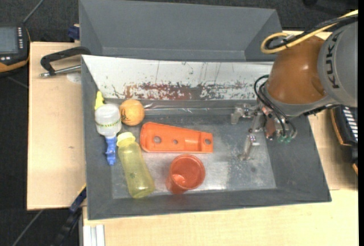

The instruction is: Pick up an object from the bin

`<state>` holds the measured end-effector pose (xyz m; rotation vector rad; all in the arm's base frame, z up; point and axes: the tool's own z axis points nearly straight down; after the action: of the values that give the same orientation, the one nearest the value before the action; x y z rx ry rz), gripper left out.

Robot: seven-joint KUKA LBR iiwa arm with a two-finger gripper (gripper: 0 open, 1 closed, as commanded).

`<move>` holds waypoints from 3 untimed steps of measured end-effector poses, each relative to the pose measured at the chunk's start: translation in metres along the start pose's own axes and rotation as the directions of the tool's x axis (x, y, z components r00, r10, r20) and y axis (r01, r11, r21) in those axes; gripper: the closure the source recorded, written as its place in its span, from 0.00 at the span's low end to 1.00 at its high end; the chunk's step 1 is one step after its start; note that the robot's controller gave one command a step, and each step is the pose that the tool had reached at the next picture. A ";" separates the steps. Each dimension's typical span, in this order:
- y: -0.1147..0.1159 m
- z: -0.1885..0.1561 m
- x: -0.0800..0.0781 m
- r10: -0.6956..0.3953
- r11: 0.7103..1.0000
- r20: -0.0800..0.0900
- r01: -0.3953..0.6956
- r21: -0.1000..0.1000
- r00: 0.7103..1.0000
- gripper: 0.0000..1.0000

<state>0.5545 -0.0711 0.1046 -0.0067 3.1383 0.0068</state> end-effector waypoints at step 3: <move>0.083 0.031 -0.001 -0.054 0.999 0.003 0.054 0.001 0.999 0.00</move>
Offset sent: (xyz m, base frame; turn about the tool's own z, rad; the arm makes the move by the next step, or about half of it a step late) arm -0.0231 0.0884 -0.0346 -0.0244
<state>0.5557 0.0122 0.0741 -0.0918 3.1334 0.0057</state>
